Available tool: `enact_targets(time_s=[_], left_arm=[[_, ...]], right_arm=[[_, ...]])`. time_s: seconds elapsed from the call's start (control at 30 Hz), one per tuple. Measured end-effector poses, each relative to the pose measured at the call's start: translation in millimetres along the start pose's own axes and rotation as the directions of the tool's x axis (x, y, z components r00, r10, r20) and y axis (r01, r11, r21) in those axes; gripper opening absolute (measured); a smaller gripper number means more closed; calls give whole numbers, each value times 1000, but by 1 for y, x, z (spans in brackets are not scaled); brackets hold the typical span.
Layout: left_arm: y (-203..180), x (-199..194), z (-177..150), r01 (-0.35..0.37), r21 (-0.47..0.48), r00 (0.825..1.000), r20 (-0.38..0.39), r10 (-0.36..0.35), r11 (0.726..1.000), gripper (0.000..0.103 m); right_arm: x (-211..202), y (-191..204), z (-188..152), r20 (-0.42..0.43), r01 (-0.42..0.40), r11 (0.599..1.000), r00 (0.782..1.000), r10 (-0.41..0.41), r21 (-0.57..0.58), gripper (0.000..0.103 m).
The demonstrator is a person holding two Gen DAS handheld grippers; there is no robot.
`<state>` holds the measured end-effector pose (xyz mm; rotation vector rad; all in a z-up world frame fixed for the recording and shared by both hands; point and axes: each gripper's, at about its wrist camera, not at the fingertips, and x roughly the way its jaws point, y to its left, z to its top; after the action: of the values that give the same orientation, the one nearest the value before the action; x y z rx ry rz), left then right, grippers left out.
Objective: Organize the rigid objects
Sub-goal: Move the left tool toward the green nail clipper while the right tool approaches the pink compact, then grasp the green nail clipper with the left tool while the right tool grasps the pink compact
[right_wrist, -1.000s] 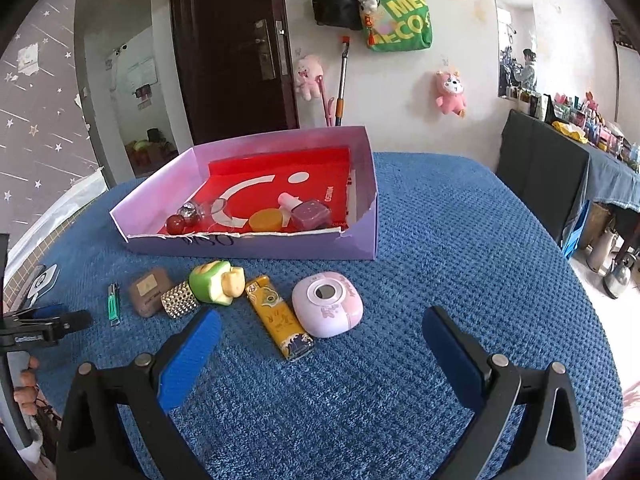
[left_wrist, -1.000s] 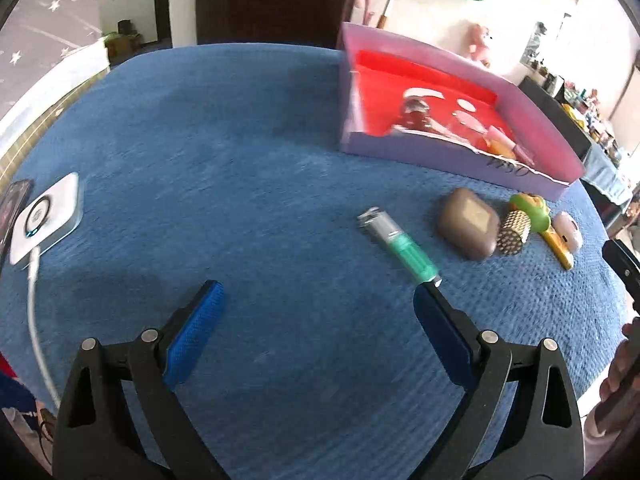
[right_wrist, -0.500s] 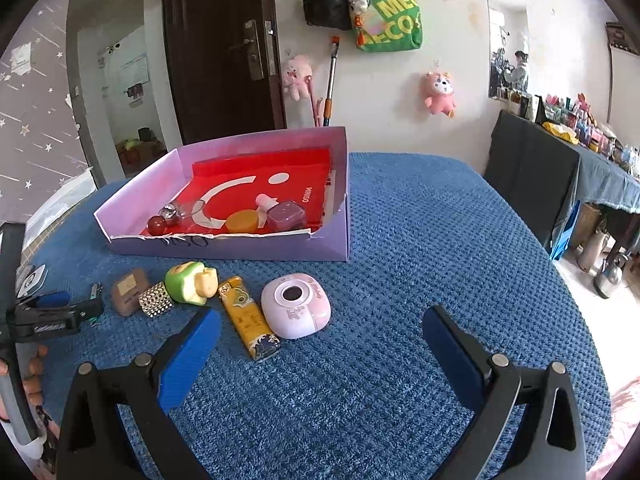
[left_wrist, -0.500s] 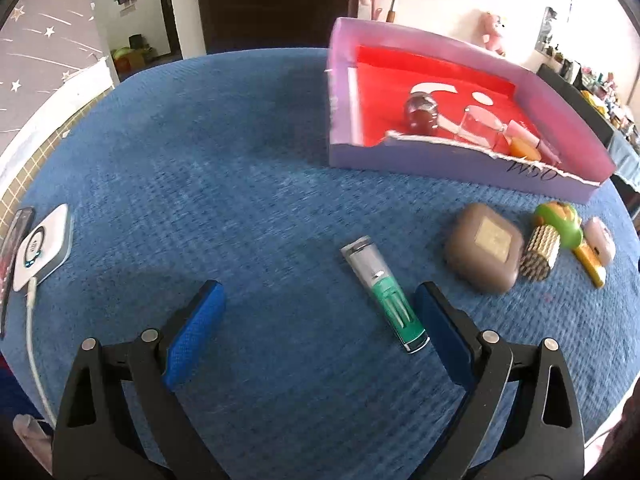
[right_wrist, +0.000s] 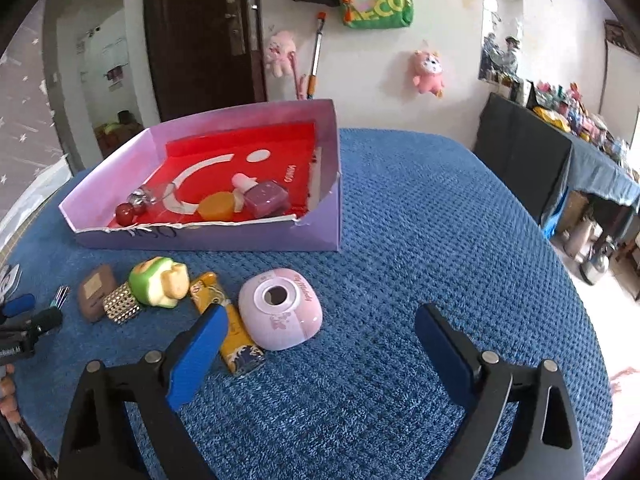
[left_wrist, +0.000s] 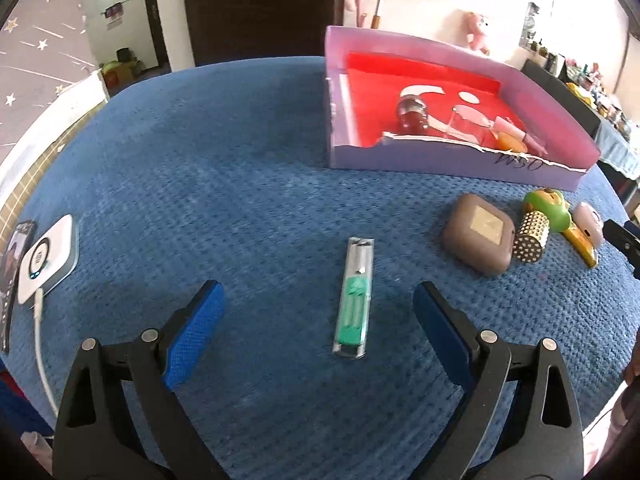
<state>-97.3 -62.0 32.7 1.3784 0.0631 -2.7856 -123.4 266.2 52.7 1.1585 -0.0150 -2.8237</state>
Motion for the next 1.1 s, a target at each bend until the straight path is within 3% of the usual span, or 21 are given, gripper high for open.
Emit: enact_targets(time_s=[0.07,0.43,0.53,0.63,0.67,0.83,1.1], left_arm=[[-2,2,1,4,1,1000,-2,-4,1000,86],[3,4,5,20,6,1000,-5,-20,1000,65],[0,3,5,23,13,1000,-3,-23,1000,57],[-2,1,5,35,10,999,5,-35,999,41],[-3,1,5,46,9,999,6,-46,999,32],[0,-5,5,104,-11,995,-3,-104,994,13],[-5,-24,7,127,15,991,36,-127,992,13]], right_arm=[[4,0,1,-16,2,1000,1000,-2,6,93],[26,13,9,-76,-9,995,997,2,-102,87],[26,15,10,-79,-51,993,996,42,-110,76],[26,14,10,-97,-139,987,987,131,-76,51],[25,14,9,-94,-139,988,987,133,-71,51],[15,12,6,-66,-157,986,986,153,-58,51],[-17,14,18,3,-161,984,987,162,-78,51]])
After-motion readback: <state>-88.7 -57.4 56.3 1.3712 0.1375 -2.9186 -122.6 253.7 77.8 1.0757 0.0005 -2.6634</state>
